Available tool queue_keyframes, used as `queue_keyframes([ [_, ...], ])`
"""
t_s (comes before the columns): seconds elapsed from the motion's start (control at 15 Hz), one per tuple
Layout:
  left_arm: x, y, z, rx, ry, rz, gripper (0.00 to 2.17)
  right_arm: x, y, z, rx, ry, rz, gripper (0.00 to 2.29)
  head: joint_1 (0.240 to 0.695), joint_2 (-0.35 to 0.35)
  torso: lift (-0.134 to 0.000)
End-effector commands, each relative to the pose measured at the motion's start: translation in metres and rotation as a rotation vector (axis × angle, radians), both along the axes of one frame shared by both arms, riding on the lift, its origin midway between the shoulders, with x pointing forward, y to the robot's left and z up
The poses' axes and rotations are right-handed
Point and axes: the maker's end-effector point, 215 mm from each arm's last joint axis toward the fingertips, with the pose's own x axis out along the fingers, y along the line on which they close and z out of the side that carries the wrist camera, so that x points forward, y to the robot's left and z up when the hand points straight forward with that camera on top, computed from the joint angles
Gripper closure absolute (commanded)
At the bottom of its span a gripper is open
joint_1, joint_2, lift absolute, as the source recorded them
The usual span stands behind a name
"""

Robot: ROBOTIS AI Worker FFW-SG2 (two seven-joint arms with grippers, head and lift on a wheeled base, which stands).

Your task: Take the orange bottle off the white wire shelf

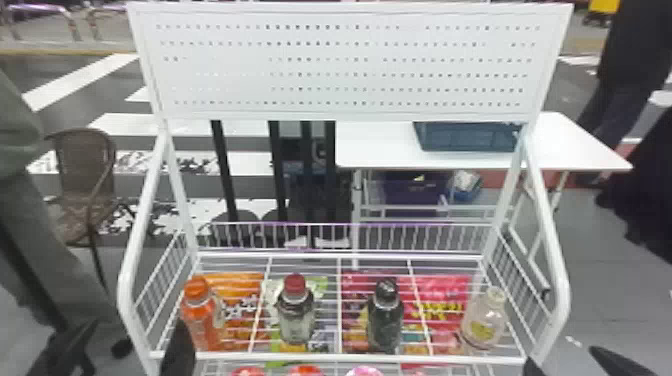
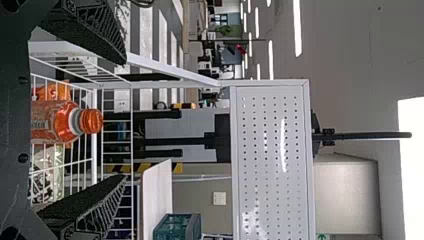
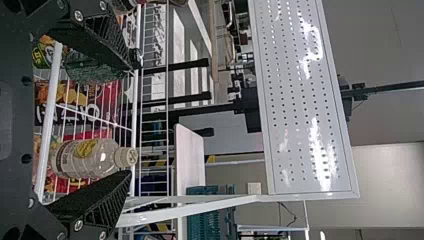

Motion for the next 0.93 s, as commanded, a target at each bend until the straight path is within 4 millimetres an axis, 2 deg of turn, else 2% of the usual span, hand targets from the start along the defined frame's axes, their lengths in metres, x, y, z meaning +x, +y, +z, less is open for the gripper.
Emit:
queue_keyframes([
  [0.0, 0.000, 0.000, 0.000, -0.002, 0.001, 0.000, 0.09, 0.001, 0.001, 0.006, -0.034, -0.023, 0.001, 0.16, 0.499, 0.000, 0.000],
  [0.6, 0.001, -0.001, -0.005, -0.004, 0.011, -0.003, 0.09, 0.001, 0.001, 0.007, -0.044, -0.026, 0.004, 0.16, 0.499, 0.000, 0.000],
  [0.73, 0.007, -0.003, -0.021, -0.017, 0.030, -0.007, 0.09, 0.001, 0.002, 0.007, -0.044, -0.027, 0.004, 0.16, 0.499, 0.000, 0.000],
  [0.87, 0.015, -0.011, -0.058, -0.023, 0.077, -0.016, 0.09, 0.000, 0.003, 0.009, -0.045, -0.029, 0.011, 0.16, 0.499, 0.000, 0.000],
])
